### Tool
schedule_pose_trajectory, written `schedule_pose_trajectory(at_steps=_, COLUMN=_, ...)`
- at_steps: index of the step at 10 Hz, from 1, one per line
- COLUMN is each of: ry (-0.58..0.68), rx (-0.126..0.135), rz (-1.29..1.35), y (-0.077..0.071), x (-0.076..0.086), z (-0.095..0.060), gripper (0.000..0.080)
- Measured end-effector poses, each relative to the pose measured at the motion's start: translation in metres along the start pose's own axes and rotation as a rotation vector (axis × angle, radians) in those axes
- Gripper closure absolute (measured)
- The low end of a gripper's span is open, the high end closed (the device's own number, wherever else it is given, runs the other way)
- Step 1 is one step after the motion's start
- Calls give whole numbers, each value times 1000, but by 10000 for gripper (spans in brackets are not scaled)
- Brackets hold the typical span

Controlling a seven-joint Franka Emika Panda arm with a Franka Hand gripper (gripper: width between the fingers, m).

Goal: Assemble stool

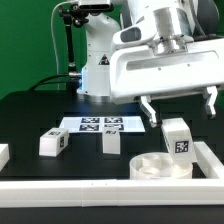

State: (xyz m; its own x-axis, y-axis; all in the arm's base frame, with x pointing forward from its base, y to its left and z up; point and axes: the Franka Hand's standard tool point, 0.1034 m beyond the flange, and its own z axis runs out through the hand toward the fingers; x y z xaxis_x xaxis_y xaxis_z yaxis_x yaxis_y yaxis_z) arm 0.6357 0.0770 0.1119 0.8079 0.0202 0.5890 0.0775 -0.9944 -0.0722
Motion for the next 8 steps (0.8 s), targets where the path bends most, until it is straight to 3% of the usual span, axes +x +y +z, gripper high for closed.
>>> schedule_pose_trajectory(at_steps=3, ry=-3, rx=-6, rz=-9, y=7, x=12, z=-10, gripper=150)
schedule_pose_trajectory(at_steps=8, ry=-6, rx=-5, rz=-9, y=7, x=10, z=-9, gripper=150)
